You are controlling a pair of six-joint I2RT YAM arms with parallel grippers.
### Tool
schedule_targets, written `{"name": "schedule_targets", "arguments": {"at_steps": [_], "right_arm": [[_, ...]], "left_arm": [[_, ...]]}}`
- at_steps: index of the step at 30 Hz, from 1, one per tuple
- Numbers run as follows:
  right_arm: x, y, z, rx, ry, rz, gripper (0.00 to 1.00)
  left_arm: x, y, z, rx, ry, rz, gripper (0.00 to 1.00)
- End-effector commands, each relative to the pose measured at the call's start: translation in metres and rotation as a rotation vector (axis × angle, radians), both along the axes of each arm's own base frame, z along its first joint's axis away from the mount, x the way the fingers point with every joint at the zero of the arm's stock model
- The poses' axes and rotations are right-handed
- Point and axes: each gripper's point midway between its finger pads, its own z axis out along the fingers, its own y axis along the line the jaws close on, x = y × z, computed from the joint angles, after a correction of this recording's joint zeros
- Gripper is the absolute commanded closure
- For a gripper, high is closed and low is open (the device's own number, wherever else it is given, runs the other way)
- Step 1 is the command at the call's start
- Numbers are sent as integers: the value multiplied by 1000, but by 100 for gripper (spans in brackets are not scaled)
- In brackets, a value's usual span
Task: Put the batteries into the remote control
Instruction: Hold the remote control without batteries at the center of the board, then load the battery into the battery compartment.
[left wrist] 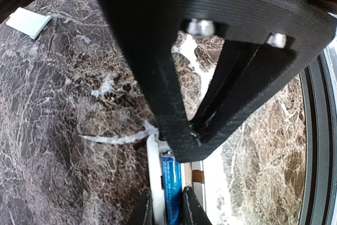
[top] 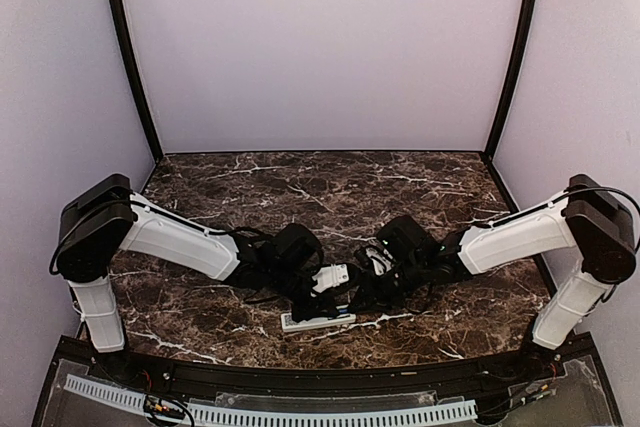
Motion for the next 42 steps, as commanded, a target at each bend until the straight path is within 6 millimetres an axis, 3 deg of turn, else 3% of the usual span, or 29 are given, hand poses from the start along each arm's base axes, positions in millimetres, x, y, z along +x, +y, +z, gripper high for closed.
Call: {"name": "schedule_targets", "arguments": {"at_steps": [1,11,19,30,42], "right_arm": [[-3,14,16,64,-18,41,96],[0,11,4,5,-17,26,96],[6,15,3,-3,-39,26,90],[6,26,-3,47,-21,29,94],[4,17,-21,17,-5,15,95]], "left_arm": [[-10,28,-33,155,39,9,87],[-10,28,-34,155,39,10,87],[-11,28,-34,157,37,7,87],[-10,28,-34,148,34,13,86],[-8,29,-31,91,13,39,80]]}}
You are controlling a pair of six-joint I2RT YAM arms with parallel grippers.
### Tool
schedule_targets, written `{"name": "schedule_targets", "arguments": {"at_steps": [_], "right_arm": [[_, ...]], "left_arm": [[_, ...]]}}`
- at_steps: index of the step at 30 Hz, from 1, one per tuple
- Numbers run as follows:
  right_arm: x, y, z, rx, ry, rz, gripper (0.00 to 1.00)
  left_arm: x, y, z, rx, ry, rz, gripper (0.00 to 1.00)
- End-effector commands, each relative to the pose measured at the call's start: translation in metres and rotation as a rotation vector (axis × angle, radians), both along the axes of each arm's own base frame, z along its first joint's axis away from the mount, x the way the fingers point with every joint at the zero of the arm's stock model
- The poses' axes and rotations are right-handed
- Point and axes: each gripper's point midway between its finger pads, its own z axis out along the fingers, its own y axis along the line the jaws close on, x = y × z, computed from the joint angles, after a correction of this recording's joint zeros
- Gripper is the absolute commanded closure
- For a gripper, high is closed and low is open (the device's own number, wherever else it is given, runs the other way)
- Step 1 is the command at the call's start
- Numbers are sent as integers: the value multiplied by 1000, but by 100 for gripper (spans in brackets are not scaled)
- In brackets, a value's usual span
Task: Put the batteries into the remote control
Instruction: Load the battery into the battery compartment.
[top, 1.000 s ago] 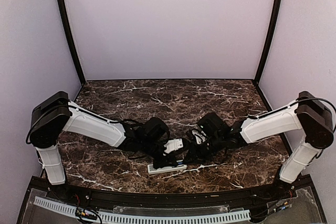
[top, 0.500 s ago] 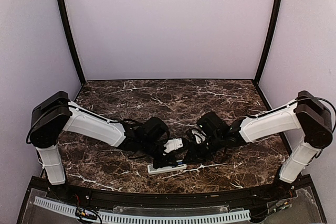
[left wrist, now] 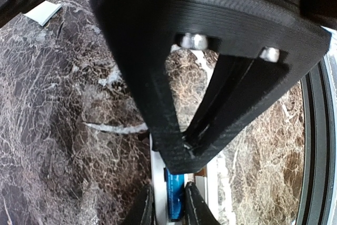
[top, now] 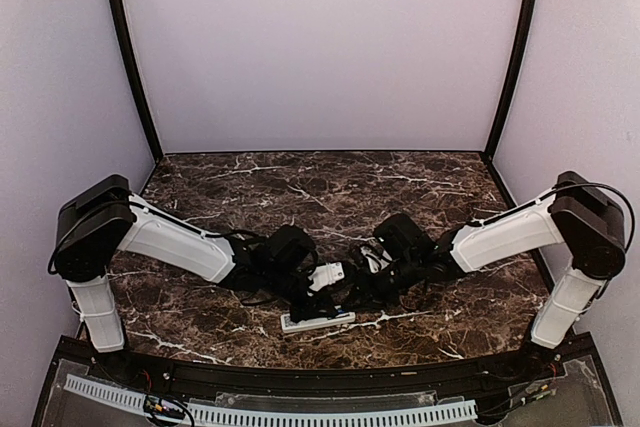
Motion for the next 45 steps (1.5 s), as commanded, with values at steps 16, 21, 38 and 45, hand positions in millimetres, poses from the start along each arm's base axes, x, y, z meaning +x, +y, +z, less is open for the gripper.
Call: {"name": "schedule_targets", "arguments": {"at_steps": [16,21,38,45], "right_arm": [[0,-11,-4,-15,-19,-57,93],[1,-6,-12,-18,-11,-50,91],[-17,9,-32,-43,31,-4,99],[-17,3,-46,-104,27,-7,98]], "left_arm": [[-7,26,-31,136,-19,-6,82],[-7,26,-31,138,-18,-3,82],[-3,23,-31,148,-17,6,75],[-2,19,-30,144,-24,-5,79]]}}
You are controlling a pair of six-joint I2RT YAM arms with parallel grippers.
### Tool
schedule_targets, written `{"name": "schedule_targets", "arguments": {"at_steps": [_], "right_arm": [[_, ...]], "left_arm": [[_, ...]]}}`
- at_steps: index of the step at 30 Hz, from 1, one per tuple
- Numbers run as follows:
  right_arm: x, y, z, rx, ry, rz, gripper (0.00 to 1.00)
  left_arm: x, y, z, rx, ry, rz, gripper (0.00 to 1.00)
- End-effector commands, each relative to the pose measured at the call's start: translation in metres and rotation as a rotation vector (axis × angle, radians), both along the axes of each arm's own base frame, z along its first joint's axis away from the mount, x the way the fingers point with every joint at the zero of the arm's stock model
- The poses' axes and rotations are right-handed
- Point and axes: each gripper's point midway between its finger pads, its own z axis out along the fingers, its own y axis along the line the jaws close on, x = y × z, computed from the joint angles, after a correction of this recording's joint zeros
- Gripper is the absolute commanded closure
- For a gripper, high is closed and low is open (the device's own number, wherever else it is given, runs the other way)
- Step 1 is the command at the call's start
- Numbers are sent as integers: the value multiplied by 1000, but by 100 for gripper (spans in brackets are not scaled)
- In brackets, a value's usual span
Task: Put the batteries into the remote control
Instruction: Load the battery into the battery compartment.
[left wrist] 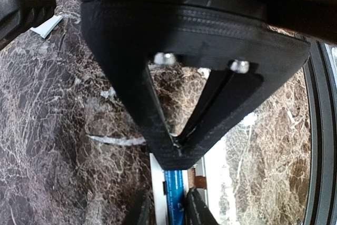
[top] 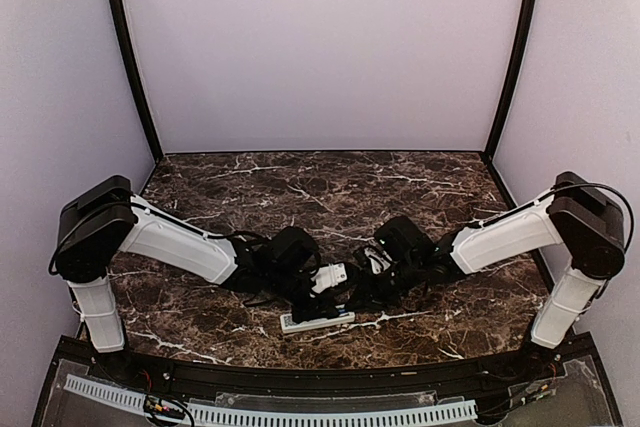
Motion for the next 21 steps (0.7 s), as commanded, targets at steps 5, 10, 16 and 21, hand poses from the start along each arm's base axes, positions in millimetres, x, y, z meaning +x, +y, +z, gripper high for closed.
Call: {"name": "schedule_targets", "arguments": {"at_steps": [5,10,16,21], "right_arm": [[-10,3,-12,-43,-39,28,93],[7,-7,23,44,-90,-43,91],[16,-14,43,79,-119,-47,88],[17,-23,41,85,-119,-71,88]], "left_arm": [[-6,21,-31,133,26,-2,90],[-9,27,-34,160,39,-2,91],[-8,29,-37,177,41,13,93],[3,33,-43,226,29,82,97]]}}
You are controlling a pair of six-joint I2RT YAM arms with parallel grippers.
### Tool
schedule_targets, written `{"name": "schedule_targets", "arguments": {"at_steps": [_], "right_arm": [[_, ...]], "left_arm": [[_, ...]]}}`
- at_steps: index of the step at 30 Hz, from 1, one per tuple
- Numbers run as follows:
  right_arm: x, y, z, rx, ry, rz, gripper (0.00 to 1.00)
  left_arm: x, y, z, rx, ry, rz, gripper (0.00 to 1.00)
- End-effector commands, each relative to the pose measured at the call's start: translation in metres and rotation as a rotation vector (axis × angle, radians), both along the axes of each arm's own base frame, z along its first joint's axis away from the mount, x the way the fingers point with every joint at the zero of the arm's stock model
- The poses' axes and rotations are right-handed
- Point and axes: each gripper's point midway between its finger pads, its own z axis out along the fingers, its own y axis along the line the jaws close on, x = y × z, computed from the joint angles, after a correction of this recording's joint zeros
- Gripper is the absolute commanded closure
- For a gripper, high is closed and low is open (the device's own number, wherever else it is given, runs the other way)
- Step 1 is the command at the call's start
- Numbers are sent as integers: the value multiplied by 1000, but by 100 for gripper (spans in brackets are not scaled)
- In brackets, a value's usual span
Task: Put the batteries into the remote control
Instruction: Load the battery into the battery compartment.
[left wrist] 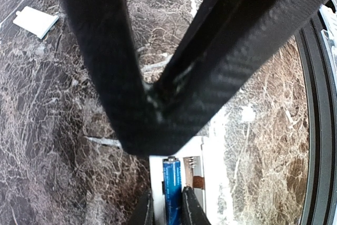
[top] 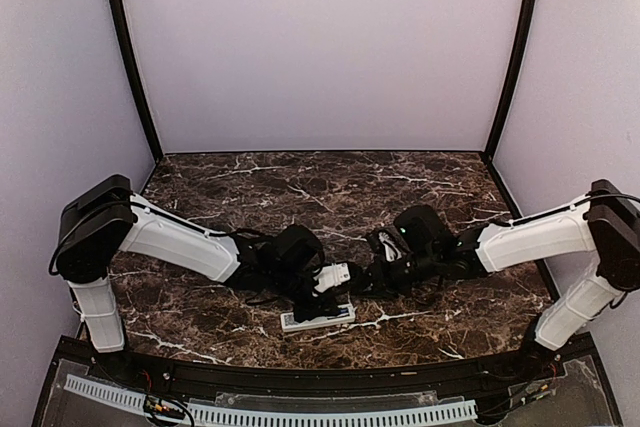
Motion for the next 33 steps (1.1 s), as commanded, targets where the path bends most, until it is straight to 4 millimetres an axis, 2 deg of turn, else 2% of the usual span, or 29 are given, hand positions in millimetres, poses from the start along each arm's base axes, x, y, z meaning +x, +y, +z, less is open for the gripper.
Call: {"name": "schedule_targets", "arguments": {"at_steps": [1,9,13,16,19,21,25,33], "right_arm": [[0,-10,-3,-3,-10,-14,88],[0,-13,-2,-17,-18,-12,86],[0,-11,-1,-15,-19,-5,85],[-8,-5,-8,20,41,14,89],[-19,9,-24,36,107,60,92],[-19,16,-29,24,106,73,93],[-18,18,-38,7,116,69,94],[-21,21,-43,-32,115,78,94]], "left_arm": [[4,34,-45,214,22,93,97],[1,37,-46,253,10,67,91],[2,42,-46,290,2,74,94],[2,45,-46,294,2,82,94],[2,44,-46,285,-2,78,92],[2,43,-46,282,-3,76,92],[2,44,-46,281,-2,78,91],[2,43,-46,273,-5,76,90]]}}
